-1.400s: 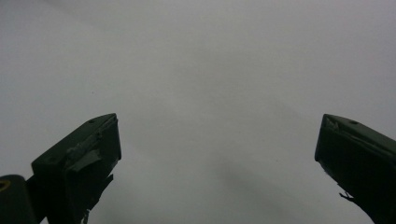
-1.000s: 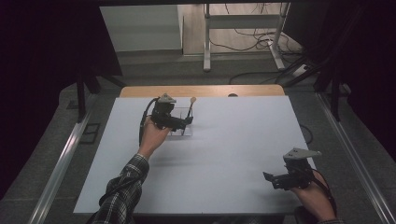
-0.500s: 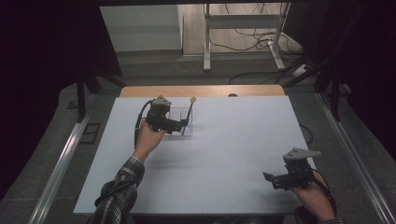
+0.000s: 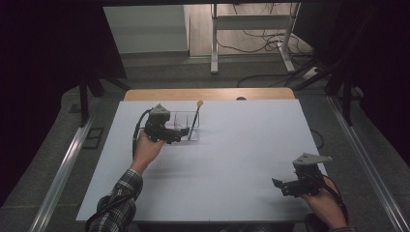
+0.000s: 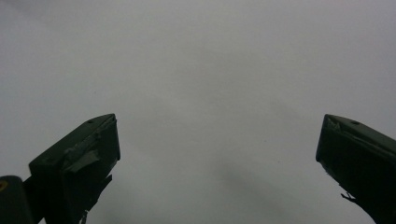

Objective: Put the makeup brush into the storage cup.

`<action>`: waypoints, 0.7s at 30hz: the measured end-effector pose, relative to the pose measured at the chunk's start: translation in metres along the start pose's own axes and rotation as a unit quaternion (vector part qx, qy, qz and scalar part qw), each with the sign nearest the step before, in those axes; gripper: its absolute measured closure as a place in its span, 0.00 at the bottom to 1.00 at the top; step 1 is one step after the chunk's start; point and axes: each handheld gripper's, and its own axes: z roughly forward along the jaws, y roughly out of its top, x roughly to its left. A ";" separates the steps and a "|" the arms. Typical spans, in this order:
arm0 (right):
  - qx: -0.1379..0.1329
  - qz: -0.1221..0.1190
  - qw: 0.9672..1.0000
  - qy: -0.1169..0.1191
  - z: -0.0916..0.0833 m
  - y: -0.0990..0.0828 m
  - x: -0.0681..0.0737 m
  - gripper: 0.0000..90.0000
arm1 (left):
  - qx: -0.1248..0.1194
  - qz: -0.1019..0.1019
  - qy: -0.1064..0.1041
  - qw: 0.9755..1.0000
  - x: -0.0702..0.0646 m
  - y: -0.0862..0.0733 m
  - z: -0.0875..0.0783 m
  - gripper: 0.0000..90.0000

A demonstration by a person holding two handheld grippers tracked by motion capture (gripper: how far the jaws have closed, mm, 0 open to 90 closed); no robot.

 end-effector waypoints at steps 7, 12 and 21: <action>-0.001 0.000 1.000 0.001 0.000 0.000 0.000 0.00 | -0.005 -0.003 -0.005 1.000 -0.005 -0.003 -0.002 0.00; -0.001 -0.001 1.000 0.002 0.000 0.000 0.000 0.00 | -0.003 0.001 -0.009 1.000 -0.008 -0.005 -0.002 0.00; -0.003 -0.001 1.000 0.003 -0.001 0.000 0.000 0.00 | 0.002 0.006 -0.008 1.000 -0.012 -0.011 -0.004 0.00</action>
